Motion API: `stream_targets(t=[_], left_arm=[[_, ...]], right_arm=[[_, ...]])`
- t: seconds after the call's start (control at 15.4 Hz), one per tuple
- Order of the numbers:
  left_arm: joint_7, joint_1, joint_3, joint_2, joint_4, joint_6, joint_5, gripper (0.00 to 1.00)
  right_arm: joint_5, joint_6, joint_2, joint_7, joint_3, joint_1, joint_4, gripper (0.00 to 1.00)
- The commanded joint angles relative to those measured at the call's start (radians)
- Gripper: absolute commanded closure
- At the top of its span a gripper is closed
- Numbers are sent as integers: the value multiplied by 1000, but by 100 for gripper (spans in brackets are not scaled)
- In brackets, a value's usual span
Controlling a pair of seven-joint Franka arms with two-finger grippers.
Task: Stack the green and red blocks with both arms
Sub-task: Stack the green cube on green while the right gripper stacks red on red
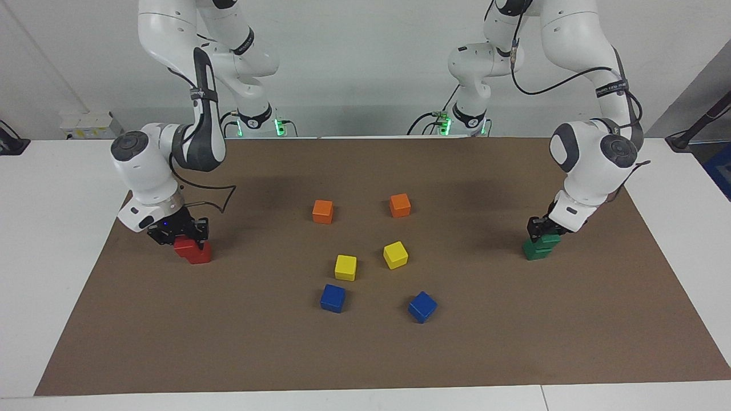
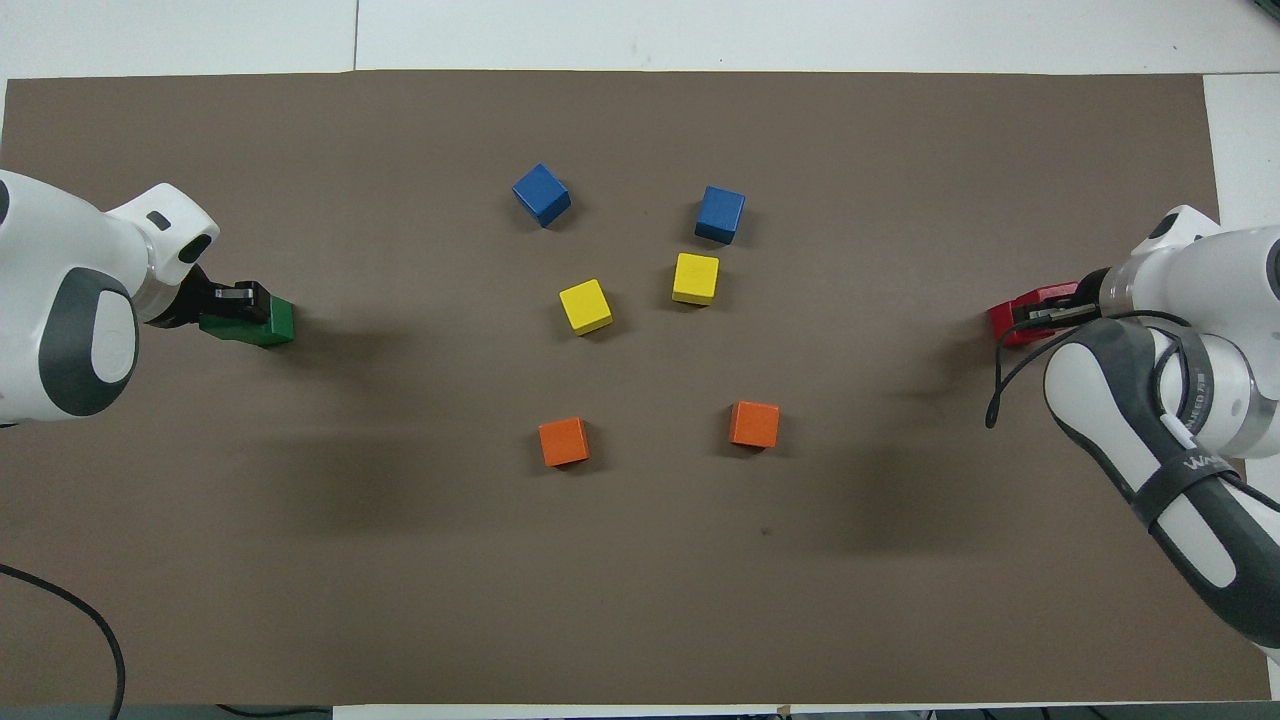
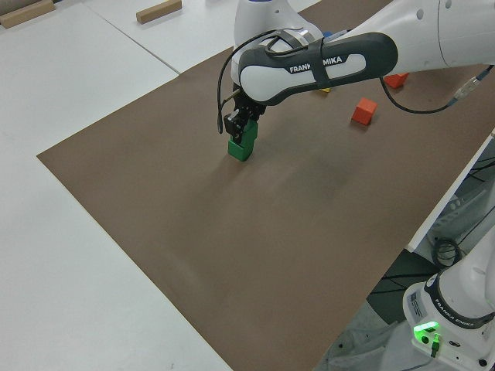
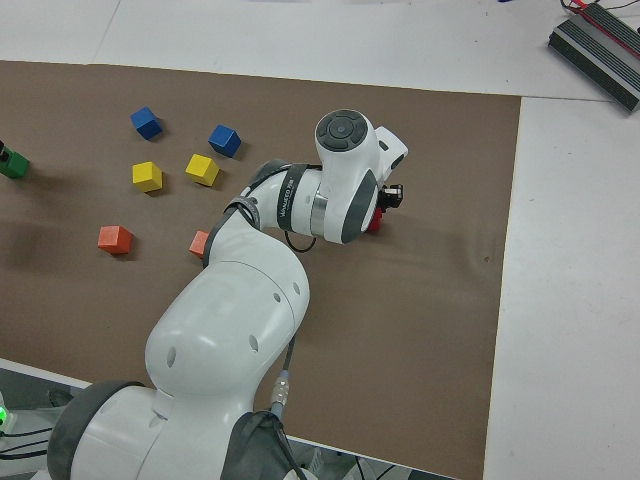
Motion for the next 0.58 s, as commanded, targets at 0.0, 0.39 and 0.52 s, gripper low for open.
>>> stream_targets(t=[0.0, 0.39, 0.52], left_arm=[[6, 11, -3, -11, -24, 30, -21, 100], [6, 10, -3, -16, -50, 49, -21, 0], [4, 10, -3, -17, -38, 41, -21, 0]], right_arm=[[8, 13, -25, 12, 13, -11, -27, 100], [10, 5, -24, 58, 13, -11, -19, 64], [10, 3, -24, 58, 13, -8, -19, 0]])
